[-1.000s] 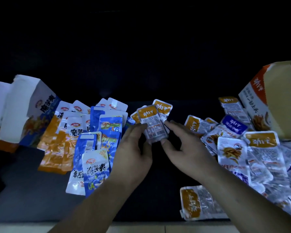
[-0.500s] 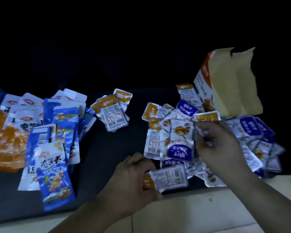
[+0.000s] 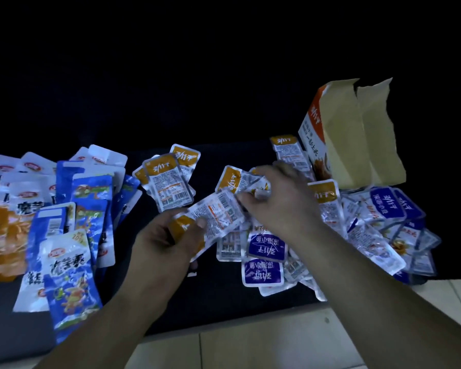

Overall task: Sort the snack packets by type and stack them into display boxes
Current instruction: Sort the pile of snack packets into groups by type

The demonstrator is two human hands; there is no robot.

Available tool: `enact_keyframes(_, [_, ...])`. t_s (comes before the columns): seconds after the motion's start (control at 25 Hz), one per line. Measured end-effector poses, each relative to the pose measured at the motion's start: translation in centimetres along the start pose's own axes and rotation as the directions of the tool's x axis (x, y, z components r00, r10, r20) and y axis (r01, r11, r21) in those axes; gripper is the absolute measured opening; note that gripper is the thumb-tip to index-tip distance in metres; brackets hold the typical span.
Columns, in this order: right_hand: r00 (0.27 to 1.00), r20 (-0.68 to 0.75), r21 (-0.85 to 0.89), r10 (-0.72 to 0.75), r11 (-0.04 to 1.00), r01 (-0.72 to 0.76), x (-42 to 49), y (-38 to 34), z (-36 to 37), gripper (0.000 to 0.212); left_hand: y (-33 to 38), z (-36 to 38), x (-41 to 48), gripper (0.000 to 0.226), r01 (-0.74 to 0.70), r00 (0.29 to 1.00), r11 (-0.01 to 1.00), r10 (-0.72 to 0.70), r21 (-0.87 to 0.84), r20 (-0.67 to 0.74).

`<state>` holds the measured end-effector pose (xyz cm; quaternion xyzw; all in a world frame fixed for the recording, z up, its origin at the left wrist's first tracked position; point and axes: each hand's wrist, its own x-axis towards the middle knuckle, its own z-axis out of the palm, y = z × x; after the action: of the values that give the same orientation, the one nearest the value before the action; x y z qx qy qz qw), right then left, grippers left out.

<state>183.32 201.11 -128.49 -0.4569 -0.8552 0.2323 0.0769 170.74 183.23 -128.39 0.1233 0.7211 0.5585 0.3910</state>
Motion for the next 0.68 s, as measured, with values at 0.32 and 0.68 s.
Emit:
enact_keyframes(0.32, [0.951, 0.091, 0.144, -0.296, 0.949, 0.282, -2.1, -1.5, 2.0, 0.044, -0.6, -2.7, 0.8, 0.008, 0.032, 0.993, 0.983, -0.011, 0.179, -0.116])
enact_keyframes(0.68, [0.982, -0.01, -0.317, -0.19, 0.932, 0.177, -4.8, 1.9, 1.7, 0.074, -2.4, 3.4, 1.6, 0.025, -0.281, 0.955, 0.699, 0.269, 0.657, 0.122])
